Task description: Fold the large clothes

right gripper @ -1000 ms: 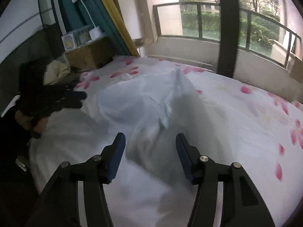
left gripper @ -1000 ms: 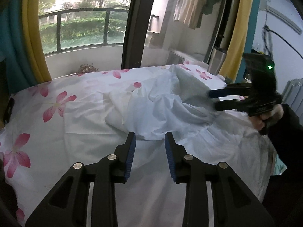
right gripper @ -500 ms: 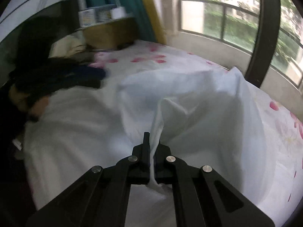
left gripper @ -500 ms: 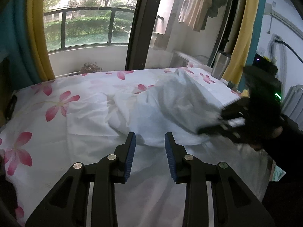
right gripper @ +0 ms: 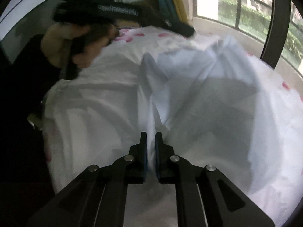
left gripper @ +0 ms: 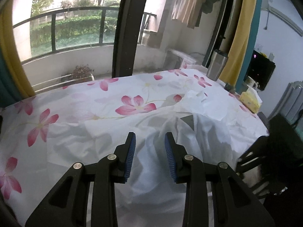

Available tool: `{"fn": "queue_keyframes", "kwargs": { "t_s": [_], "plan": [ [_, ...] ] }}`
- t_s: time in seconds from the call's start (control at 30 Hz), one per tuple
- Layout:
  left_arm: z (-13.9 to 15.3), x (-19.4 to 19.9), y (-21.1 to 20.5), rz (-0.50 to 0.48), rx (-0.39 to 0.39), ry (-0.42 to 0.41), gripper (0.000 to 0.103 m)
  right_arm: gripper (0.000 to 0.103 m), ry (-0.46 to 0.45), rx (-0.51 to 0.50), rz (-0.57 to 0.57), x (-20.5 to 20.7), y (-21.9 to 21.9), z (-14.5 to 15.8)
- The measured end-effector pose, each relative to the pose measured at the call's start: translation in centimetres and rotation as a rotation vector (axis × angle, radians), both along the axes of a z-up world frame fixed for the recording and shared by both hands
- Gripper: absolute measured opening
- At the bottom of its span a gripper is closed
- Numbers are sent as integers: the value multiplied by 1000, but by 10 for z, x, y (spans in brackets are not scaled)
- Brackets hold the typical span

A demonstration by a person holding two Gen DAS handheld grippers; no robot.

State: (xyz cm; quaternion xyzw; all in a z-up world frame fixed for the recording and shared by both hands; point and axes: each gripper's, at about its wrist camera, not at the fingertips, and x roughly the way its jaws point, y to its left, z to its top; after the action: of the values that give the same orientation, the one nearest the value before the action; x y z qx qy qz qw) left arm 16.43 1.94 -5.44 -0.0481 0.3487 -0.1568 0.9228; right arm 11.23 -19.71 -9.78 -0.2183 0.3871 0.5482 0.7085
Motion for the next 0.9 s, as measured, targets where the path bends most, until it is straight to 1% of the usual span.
{"fn": "queue_keyframes", "kwargs": {
  "t_s": [0.07, 0.1, 0.13, 0.2, 0.27, 0.3, 0.37, 0.43, 0.47, 0.53, 0.6, 0.67, 0.7, 0.77, 0.83, 0.9],
  "plan": [
    [1, 4, -3, -4, 0, -2, 34, 13, -43, 28, -3, 3, -9, 17],
    [2, 7, -5, -2, -2, -3, 34, 14, -65, 46, -18, 7, -12, 25],
    [3, 8, -5, -5, -8, -4, 34, 18, -94, 78, -47, 16, -16, 37],
    [4, 9, -6, -10, -18, -6, 34, 31, -142, 126, -115, 33, -21, 52],
    [4, 10, -8, -11, -15, -2, 34, 53, -167, 167, -183, 54, -21, 60],
    [4, 10, -8, -11, -15, 1, 34, 56, -169, 187, -209, 64, -20, 62],
    [2, 10, -9, -9, -18, 11, 34, 57, -154, 206, -243, 81, -13, 60],
    [0, 11, -10, -8, -16, 17, 34, 57, -101, 175, -199, 86, -3, 48],
    [-1, 10, -9, -7, -15, 21, 34, 57, -79, 156, -177, 82, 3, 41],
    [-2, 7, -7, -3, -13, 31, 34, 57, -15, 103, -96, 74, 13, 26],
    [-3, 4, -5, -2, -15, 40, 34, 57, 34, 5, -11, 58, 19, 2],
    [-5, 1, -4, -2, -11, 49, 34, 57, 35, -64, -1, 48, 20, -17],
    [-7, 0, -4, -5, -7, 55, 34, 57, 32, -73, -7, 46, 18, -21],
    [-13, -1, -6, -20, 2, 70, 34, 57, 47, -41, -27, 45, 9, -19],
    [-18, -1, -7, -18, 8, 88, 34, 57, 49, -3, -59, 48, 1, -8],
    [-22, -2, -11, -24, 7, 100, 34, 57, 40, 68, -100, 50, -9, 9]
  ]
}}
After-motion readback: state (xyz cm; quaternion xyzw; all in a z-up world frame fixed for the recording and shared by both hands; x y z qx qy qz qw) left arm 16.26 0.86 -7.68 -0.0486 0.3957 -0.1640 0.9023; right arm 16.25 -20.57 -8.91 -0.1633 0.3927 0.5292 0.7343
